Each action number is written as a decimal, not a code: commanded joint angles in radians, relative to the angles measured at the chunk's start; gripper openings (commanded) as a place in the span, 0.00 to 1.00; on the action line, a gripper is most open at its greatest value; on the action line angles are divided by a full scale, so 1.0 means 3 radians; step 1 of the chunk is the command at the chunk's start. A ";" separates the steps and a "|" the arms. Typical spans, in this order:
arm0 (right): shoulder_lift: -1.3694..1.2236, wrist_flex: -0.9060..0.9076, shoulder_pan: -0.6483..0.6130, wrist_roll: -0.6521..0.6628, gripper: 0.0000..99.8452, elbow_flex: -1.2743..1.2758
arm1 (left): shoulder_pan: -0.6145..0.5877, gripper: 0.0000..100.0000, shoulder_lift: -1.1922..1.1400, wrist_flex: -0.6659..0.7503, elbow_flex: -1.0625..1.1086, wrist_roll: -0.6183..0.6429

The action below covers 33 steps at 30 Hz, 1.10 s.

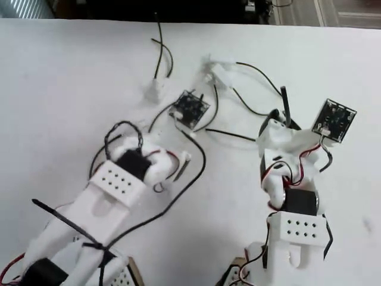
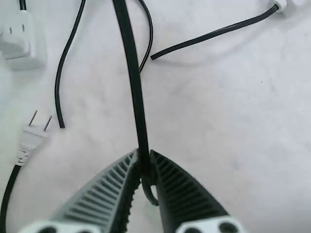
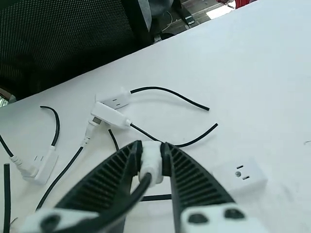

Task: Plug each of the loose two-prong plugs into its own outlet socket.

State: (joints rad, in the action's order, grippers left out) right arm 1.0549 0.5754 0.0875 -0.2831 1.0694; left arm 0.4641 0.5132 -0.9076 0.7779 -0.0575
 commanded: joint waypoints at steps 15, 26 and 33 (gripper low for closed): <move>-0.0008 -0.0074 -0.0028 -0.0005 0.02 -0.0082 | -0.1184 0.37 0.1404 -0.0864 0.0419 -0.0854; -0.0013 -0.0074 -0.0028 0.0000 0.02 -0.0072 | 0.0033 0.37 0.0105 -0.0767 0.0394 -0.0358; -0.0013 -0.0074 -0.0028 0.0000 0.02 -0.0072 | 0.0248 0.37 -0.0683 -0.0153 0.0384 -0.0107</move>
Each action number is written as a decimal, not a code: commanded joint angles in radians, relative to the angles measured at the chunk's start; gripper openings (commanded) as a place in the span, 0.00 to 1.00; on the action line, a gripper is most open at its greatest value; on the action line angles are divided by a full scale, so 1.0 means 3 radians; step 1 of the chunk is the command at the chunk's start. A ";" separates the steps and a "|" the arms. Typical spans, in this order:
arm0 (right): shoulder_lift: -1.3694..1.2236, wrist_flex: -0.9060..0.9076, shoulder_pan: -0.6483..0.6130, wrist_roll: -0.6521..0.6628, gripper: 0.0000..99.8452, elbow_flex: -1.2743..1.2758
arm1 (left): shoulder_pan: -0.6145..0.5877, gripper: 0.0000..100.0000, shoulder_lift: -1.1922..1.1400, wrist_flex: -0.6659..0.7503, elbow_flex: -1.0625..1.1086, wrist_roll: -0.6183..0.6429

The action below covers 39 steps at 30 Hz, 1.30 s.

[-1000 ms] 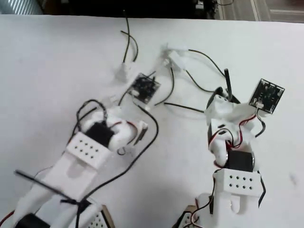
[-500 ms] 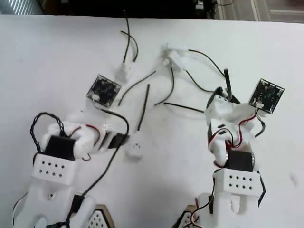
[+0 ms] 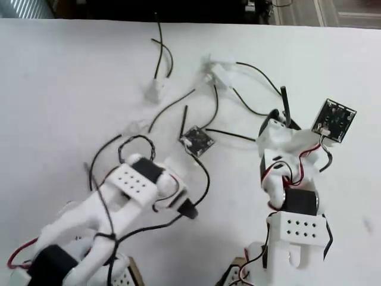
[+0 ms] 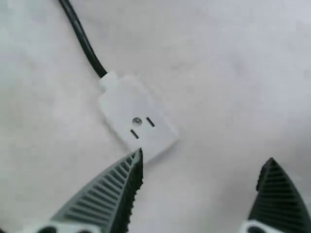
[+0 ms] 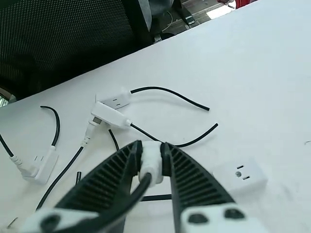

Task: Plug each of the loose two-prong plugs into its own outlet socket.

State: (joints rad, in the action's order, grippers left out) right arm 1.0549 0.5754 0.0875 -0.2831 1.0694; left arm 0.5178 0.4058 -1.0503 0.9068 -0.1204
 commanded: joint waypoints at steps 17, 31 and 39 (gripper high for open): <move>-0.0013 -0.0074 -0.0028 0.0000 0.02 -0.0072 | -0.1399 0.37 -0.1389 -0.0542 -0.1161 -0.0430; -0.0013 -0.0074 -0.0028 0.0000 0.02 -0.0072 | -0.2002 0.37 -0.1077 -0.0465 -0.1176 -0.0506; -0.0013 -0.0074 -0.0028 0.0000 0.02 -0.0072 | -0.2166 0.37 -0.1046 -0.0465 -0.1217 -0.0506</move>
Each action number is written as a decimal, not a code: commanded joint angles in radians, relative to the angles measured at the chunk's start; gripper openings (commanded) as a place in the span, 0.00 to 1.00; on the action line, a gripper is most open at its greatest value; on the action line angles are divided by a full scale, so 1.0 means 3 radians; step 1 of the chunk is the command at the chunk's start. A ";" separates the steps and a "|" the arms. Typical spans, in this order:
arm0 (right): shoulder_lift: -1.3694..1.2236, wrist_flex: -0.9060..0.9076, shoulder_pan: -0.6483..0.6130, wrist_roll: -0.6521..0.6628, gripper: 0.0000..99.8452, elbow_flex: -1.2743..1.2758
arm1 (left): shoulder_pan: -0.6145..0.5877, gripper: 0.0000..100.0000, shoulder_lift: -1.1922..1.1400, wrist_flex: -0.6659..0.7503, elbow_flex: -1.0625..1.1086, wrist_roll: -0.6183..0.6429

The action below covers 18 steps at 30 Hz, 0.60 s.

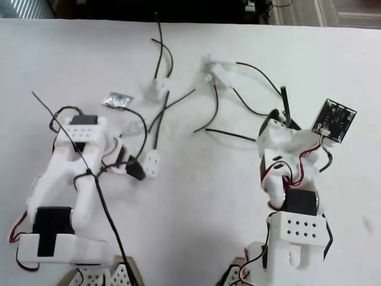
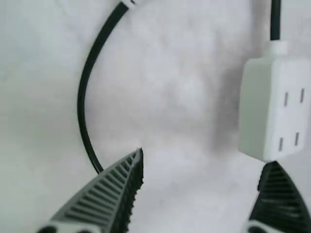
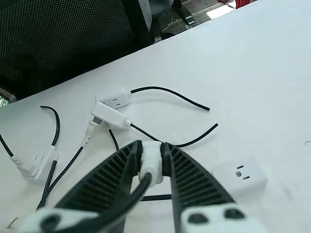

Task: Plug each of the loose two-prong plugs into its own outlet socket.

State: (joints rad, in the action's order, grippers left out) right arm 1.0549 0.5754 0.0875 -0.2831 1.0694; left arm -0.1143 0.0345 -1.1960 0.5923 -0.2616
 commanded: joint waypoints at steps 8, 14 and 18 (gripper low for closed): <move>-0.0013 -0.0059 -0.0136 0.0000 0.02 -0.0066 | -0.0008 0.37 0.0192 -0.0445 -0.0629 -0.0036; -0.0013 -0.0074 -0.0299 0.0215 0.02 0.0005 | 0.0555 0.37 0.0156 -0.0327 -0.0629 -0.0015; -0.0013 -0.0069 -0.0299 0.0251 0.02 0.0005 | 0.0708 0.36 0.0156 0.0133 -0.0343 -0.0005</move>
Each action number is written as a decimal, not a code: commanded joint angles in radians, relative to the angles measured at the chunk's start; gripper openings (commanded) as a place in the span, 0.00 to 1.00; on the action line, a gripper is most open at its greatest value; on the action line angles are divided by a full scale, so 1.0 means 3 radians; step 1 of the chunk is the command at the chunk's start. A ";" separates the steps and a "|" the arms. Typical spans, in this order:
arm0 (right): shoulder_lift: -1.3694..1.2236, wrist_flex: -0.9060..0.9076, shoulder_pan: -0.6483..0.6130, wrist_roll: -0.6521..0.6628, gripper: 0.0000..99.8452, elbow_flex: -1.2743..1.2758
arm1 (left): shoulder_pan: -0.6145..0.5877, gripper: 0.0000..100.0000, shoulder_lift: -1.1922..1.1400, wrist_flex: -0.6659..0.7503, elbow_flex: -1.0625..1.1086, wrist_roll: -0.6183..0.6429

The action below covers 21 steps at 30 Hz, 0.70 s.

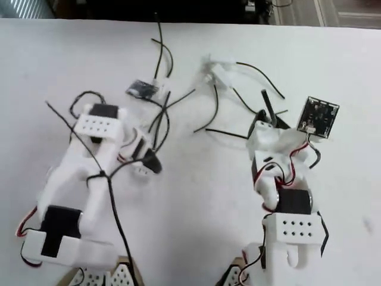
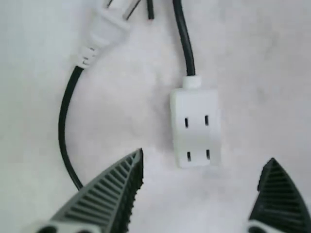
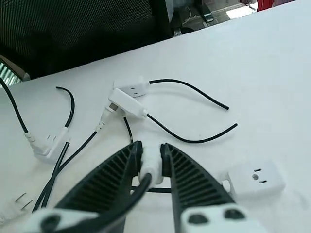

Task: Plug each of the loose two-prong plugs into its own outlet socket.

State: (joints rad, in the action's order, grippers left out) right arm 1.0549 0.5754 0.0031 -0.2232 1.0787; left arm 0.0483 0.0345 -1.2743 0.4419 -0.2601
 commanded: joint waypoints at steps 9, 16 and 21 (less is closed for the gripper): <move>-0.0013 -0.0064 -0.0018 0.0056 0.02 -0.0026 | 0.0233 0.24 0.0151 0.1161 0.0762 -0.0041; -0.0013 -0.0064 -0.0018 0.0056 0.02 -0.0026 | 0.0580 0.14 0.0074 0.1135 0.0798 -0.0041; -0.0013 -0.0064 -0.0013 0.0056 0.02 -0.0026 | 0.0795 0.05 -0.0095 0.1141 0.0706 -0.0041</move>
State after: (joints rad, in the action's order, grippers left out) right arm 1.0533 0.5754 0.0031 -0.2171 1.0787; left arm 0.2232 0.0146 -0.9429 0.6782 -0.2585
